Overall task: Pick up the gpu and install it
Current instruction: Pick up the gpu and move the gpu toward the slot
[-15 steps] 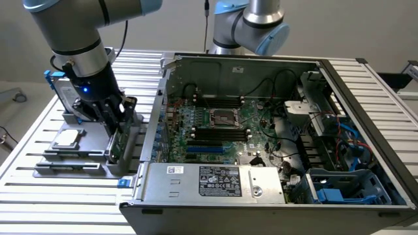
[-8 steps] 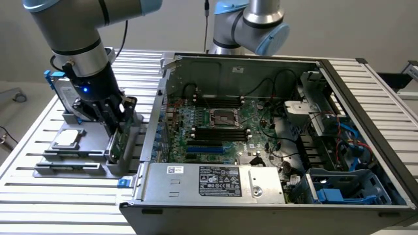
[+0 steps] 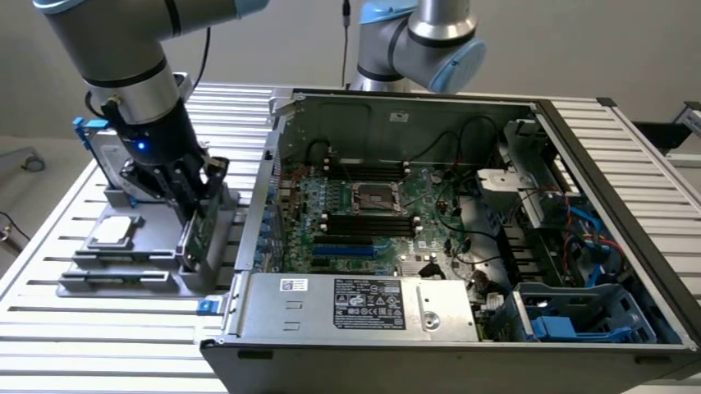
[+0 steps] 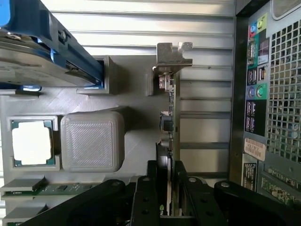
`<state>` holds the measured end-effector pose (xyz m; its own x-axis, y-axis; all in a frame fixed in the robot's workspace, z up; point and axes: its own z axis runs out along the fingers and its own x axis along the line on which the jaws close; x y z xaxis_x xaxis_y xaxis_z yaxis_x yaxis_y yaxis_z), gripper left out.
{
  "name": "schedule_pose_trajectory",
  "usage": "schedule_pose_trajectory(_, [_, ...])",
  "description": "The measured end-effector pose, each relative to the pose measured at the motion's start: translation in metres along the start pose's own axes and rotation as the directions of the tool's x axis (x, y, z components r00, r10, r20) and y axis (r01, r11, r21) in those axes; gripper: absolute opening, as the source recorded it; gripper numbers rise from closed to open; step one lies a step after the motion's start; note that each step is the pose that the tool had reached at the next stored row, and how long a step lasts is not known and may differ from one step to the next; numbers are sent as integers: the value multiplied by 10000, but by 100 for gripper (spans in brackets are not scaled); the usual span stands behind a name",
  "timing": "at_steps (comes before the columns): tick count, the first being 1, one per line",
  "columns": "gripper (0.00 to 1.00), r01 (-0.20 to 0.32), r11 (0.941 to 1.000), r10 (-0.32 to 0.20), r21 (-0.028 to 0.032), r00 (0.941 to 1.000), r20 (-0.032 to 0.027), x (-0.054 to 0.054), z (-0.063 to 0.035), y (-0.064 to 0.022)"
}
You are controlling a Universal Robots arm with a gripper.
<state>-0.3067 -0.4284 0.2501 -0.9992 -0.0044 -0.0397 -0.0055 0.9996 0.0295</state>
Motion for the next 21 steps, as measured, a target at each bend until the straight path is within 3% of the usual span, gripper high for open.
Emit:
schedule_pose_trajectory(4, [26, -5, 9999, 5, -119, 10000, 0, -3, -92, 3])
schedule_pose_trajectory(9, [26, -8, 9998, 8, -198, 10000, 2, -10, -255, 8])
schedule_pose_trajectory(21, [26, -9, 9998, 9, -222, 10000, -1, -31, -781, 1])
